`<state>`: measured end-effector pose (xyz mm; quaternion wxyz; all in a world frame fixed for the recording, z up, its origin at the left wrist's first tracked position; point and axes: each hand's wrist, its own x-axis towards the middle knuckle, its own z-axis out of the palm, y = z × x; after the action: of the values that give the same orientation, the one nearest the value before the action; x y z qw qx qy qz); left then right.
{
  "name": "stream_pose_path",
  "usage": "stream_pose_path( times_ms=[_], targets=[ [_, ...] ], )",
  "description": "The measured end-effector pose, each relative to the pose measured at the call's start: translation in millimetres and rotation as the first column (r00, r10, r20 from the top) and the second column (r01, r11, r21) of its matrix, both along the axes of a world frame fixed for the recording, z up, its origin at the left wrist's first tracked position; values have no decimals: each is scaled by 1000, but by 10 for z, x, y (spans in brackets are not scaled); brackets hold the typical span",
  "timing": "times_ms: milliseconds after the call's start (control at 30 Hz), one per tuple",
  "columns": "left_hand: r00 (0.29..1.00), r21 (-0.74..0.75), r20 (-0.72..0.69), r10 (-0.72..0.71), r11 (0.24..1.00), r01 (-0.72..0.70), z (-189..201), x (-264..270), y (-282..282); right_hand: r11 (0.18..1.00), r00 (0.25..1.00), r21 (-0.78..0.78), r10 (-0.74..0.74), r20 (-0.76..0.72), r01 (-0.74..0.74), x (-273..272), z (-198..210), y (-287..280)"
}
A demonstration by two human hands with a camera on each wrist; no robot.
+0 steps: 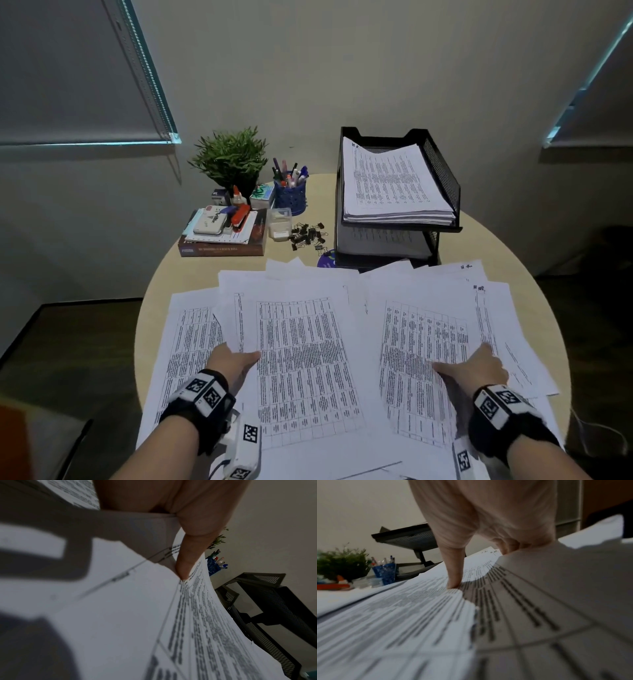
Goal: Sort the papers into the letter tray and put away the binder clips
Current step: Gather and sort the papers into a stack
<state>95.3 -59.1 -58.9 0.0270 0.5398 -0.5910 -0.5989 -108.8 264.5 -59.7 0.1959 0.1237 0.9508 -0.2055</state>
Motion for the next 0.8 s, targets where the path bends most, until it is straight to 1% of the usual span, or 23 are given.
stream_pose_path(
  times_ms=[67,100,133,200,233,267,333,367,400,433,467,500,533,600,633,700,767,800],
  targets=[
    [1000,8,0,3,1000,-3,-21,-15,-8,995,1000,-102,-10,-24,7,-7,-55,65],
    [1000,3,17,2,1000,-2,13,-12,1,991,997,-136,-11,-81,0,4,-68,105],
    [1000,4,-1,-9,1000,9,-12,-17,-12,983,988,-182,-16,-154,-13,10,-76,156],
    [1000,-8,5,-16,1000,16,-24,-5,-30,949,967,-316,-87,-238,7,0,-80,293],
    [1000,-3,14,-13,1000,13,-12,0,-31,931,962,-365,-127,-242,31,-9,-68,356],
    [1000,-16,-9,-8,1000,8,-40,2,-46,910,961,-411,-159,-227,53,-33,-78,445],
    [999,-12,-20,-28,1000,28,-25,16,-63,861,966,-503,-186,-179,73,-70,-77,605],
    [999,8,-34,-22,1000,22,-28,12,-93,822,966,-562,-208,-150,90,-76,-55,667],
    [998,24,-50,-23,999,25,23,17,-91,753,963,-644,-253,-96,133,-83,-16,717],
    [998,7,-52,-20,1000,20,68,21,-79,659,957,-730,-289,-23,181,-92,13,761],
    [998,-9,-52,-33,999,33,84,24,-95,583,952,-784,-304,32,213,-96,56,786],
    [997,-32,-67,-36,999,34,80,21,-117,549,953,-803,-295,72,231,-97,104,796],
    [995,-30,-96,-29,999,27,178,27,-76,552,954,-798,-285,93,243,-96,131,801],
    [986,-78,-158,-44,996,32,198,49,-176,543,953,-795,-270,138,269,-119,126,816],
    [988,-101,-151,-42,995,27,170,68,-255,535,955,-801,-258,148,269,-100,117,794],
    [976,-101,-211,-57,994,37,179,134,-426,542,957,-796,-244,156,268,-72,85,728],
    [946,-58,-322,-33,998,15,148,216,-596,569,954,-772,-249,166,283,-76,-5,670],
    [939,-32,-342,-33,999,24,188,253,-651,578,948,-760,-274,164,298,-88,-43,640]
  ],
)
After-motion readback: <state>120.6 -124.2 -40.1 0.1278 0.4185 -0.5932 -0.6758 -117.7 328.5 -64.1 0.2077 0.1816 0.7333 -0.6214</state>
